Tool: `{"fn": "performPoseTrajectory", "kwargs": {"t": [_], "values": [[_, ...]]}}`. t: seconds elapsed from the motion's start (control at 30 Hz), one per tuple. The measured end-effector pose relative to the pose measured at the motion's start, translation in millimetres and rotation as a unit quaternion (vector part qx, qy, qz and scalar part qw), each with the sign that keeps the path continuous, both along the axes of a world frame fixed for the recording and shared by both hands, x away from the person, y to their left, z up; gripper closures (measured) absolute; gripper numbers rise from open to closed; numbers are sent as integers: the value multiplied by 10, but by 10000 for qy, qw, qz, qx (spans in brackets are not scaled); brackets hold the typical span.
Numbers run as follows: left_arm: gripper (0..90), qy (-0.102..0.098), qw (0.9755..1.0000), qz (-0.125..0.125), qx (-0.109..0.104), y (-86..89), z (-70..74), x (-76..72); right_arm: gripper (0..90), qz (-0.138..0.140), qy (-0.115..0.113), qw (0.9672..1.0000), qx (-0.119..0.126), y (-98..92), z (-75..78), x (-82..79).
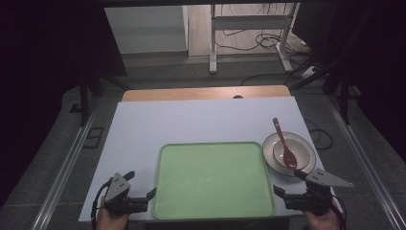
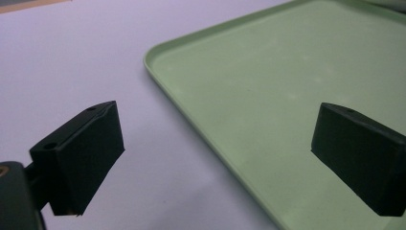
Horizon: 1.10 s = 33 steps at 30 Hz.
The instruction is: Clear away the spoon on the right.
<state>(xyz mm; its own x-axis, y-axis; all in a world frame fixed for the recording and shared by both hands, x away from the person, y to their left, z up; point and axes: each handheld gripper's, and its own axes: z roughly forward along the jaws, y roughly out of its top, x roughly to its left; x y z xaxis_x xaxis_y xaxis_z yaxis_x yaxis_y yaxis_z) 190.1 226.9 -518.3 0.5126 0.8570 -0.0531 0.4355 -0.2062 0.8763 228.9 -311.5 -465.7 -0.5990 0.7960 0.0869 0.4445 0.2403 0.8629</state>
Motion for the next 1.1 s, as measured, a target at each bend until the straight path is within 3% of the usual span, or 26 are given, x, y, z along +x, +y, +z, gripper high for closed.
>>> {"fn": "performPoseTrajectory", "kwargs": {"t": [0.1, 0.27, 0.47, 1.1], "values": [[51, -3, 9998, -50, -214, 34, -3, 0, 20, -16, -77, 10000, -1, -21, -16, 19], [52, -62, 9996, -146, -228, 24, -5, -1, 14, -29, -94, 9998, -170, -13, -46, 27], [35, -6, 9989, -228, -403, 40, -9, 13, 5, -18, -112, 9994, -317, 7, -66, 35], [0, -53, 9988, -220, -433, 42, -14, -5, 1, -2, -172, 9986, -501, 34, -43, 41]]}}
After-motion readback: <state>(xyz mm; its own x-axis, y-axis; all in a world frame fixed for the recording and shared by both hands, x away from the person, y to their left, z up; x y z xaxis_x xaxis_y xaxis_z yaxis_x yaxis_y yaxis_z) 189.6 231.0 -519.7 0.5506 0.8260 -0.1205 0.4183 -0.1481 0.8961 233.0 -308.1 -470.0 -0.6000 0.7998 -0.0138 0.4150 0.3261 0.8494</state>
